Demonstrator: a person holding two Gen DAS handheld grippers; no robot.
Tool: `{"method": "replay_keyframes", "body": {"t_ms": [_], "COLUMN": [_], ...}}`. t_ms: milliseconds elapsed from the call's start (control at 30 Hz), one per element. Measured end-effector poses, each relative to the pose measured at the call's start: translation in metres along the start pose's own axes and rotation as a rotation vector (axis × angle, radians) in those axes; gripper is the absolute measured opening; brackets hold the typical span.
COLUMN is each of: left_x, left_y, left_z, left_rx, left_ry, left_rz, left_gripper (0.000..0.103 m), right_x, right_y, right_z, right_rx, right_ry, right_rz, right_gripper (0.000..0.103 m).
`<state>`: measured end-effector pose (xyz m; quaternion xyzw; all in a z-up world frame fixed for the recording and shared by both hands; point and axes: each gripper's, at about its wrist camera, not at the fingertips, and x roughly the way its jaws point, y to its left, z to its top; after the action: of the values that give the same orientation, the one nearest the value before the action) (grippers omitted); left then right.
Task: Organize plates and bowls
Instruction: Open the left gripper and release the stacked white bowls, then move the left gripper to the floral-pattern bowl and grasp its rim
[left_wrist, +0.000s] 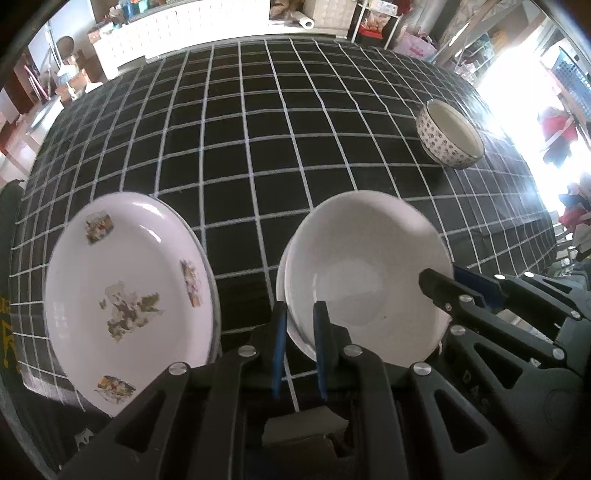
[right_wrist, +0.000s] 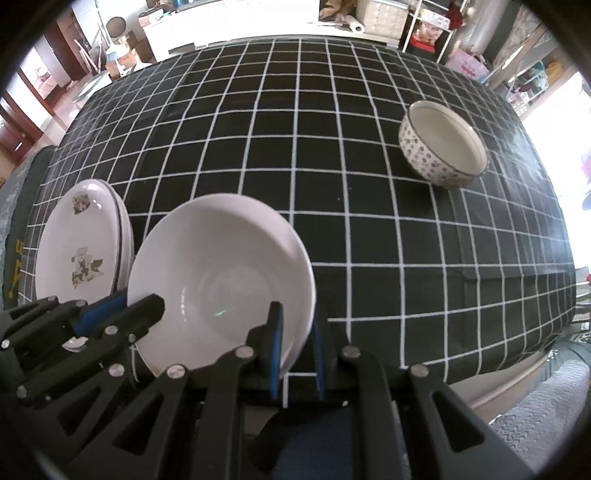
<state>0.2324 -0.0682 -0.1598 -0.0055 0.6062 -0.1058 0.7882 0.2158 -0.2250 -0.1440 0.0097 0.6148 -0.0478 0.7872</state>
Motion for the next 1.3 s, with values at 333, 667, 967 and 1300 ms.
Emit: {"method": "replay_keyframes", "body": {"t_ms": [333,667,967,1300], "left_x": [-0.004,-0.03,-0.071,-0.097], "left_y": [0.003,-0.003,-0.024,-0.076], "left_z": [0.0,-0.005,0.005,0.035], "left_rx": [0.002,0.025,0.066,0.169], "left_ry": [0.001,-0.043,-0.133,-0.176], "left_rz": [-0.011,-0.001,0.003,-0.015], "left_gripper": [0.012,0.012,0.012,0.024], "right_x": [-0.007,-0.018,-0.067,-0.108], "right_y": [0.001,-0.011,-0.045,-0.1], "right_z": [0.0,-0.007,-0.01,0.004], "right_rx": [0.0,0.052,0.132,0.209], "right_ry": [-0.006,-0.025,-0.123,-0.194], "right_rz": [0.006,0.054,0.1,0.092], "right_gripper": [0.019,0.019,0.019,0.021]}}
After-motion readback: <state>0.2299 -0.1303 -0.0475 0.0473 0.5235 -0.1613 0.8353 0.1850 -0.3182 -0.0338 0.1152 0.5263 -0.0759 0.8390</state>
